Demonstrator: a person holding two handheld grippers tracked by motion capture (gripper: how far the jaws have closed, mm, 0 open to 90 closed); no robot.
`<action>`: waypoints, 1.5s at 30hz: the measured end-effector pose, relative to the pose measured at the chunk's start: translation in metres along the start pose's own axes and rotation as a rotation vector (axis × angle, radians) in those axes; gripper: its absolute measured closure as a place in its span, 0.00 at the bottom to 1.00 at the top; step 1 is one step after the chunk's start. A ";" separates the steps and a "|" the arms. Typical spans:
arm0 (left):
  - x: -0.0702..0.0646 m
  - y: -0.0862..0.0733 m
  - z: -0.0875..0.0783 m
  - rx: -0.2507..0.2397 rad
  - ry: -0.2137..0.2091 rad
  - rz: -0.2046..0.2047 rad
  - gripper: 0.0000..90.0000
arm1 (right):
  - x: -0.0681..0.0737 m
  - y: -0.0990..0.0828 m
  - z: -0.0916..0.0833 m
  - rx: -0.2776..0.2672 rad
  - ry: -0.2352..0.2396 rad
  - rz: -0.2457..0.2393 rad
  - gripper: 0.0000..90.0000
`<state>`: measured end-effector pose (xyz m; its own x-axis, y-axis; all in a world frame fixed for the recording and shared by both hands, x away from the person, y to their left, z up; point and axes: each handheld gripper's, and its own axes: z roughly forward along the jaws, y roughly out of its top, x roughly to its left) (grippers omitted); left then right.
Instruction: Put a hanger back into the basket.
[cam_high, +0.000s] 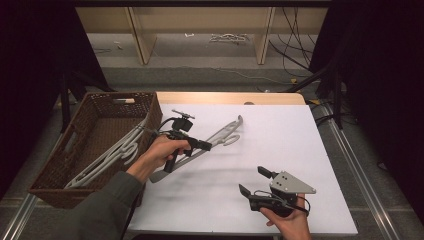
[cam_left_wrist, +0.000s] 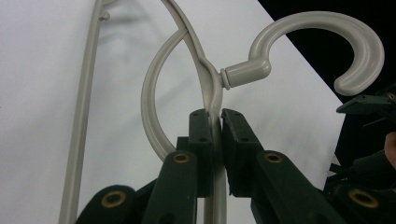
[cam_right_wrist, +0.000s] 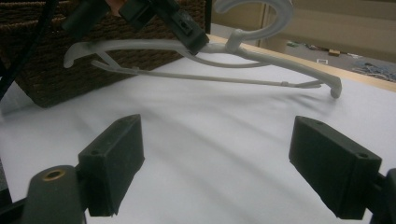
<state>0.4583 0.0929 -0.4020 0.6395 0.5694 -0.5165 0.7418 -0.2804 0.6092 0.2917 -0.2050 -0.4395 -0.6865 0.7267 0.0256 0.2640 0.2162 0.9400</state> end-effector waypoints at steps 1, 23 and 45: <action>0.000 0.000 -0.002 0.013 0.001 0.006 0.92 | 0.000 0.000 0.001 -0.008 0.002 0.002 0.21; -0.016 -0.014 -0.028 -0.040 -0.085 0.025 0.92 | -0.041 0.019 0.061 0.017 -0.109 -0.253 0.34; -0.035 -0.031 -0.044 -0.026 -0.147 0.069 0.92 | -0.025 0.033 0.088 0.004 0.027 -0.518 0.69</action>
<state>0.4035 0.1156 -0.3764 0.7130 0.4296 -0.5542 0.6907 -0.2936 0.6609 0.3775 -0.1584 -0.4390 -0.7449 0.5065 -0.4343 -0.1130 0.5457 0.8303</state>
